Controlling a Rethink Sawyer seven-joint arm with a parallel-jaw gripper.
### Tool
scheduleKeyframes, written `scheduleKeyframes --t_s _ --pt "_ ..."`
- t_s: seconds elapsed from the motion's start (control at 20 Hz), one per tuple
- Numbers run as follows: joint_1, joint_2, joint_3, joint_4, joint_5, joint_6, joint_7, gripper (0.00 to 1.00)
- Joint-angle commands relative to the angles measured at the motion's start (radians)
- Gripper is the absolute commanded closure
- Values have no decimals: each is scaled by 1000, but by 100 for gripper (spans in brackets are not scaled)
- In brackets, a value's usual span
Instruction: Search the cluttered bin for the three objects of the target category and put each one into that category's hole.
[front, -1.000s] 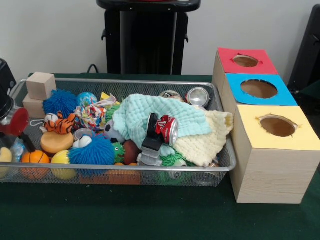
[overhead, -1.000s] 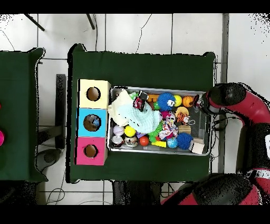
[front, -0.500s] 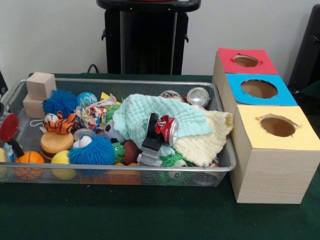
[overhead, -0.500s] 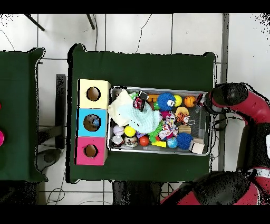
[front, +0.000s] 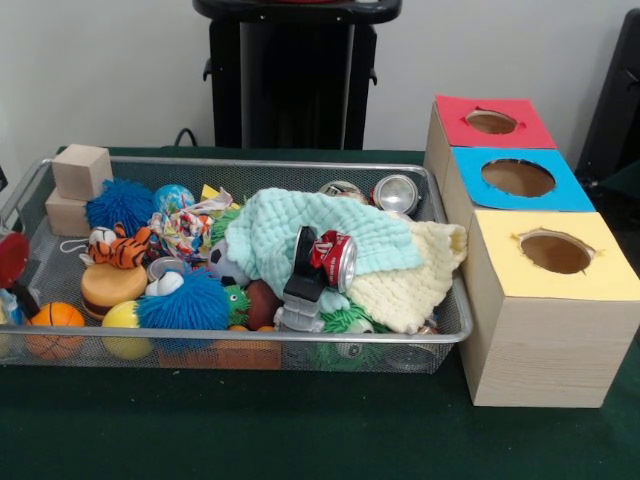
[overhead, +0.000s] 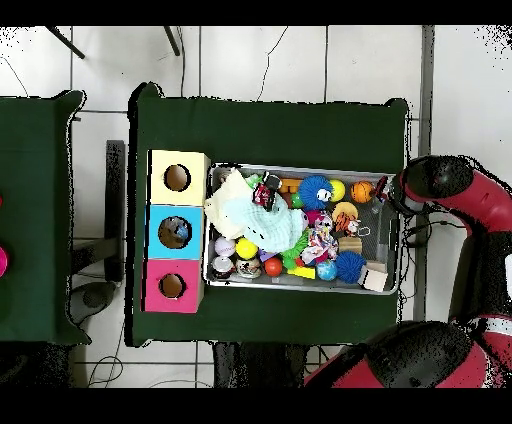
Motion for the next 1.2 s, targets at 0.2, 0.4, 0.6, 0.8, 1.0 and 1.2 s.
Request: scheduleKeyframes --t_s 0.2,0.4,0.6,0.8,1.0,1.2 --pt "21 180 53 -12 -102 -317 -72 100" --pt "23 171 52 -1 -97 -296 -75 100" --pt "25 152 53 20 -88 -268 -79 100" --pt "30 118 46 55 -80 -243 -67 100" --pt "34 102 39 69 -75 -227 -55 100" --pt "42 24 22 162 -65 -243 -14 100"
